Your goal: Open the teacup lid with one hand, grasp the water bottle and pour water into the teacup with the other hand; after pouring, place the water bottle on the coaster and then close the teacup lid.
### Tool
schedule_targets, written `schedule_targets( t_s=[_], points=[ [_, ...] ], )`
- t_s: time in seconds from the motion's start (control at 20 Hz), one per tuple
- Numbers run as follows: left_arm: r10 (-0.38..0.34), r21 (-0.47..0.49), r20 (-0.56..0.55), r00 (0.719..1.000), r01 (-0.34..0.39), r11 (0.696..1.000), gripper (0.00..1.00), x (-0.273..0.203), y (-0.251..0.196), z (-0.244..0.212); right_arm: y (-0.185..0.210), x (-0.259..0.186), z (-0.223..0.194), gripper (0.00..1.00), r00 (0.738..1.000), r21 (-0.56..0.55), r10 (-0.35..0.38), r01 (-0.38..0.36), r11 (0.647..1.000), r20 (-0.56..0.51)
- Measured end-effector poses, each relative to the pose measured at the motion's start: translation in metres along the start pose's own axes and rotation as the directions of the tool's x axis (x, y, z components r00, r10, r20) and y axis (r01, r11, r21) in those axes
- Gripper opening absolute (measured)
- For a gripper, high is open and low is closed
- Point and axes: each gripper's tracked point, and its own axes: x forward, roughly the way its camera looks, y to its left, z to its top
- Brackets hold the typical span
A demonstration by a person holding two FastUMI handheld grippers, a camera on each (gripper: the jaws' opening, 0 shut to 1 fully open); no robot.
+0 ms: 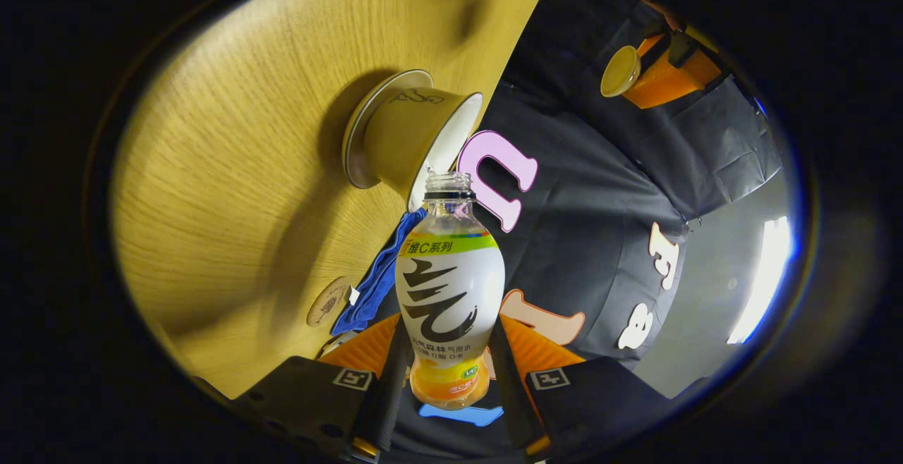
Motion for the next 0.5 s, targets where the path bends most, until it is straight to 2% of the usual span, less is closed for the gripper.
schedule_targets(
  t_s=[0.5],
  points=[
    [-0.002,-0.002,-0.005,1.000,0.002,1.000,0.23,0.0004,-0.0001,-0.0017,0.0008,-0.0001,0.0030,0.65,1.000,-0.010,0.017,-0.017,1.000,0.003]
  ],
)
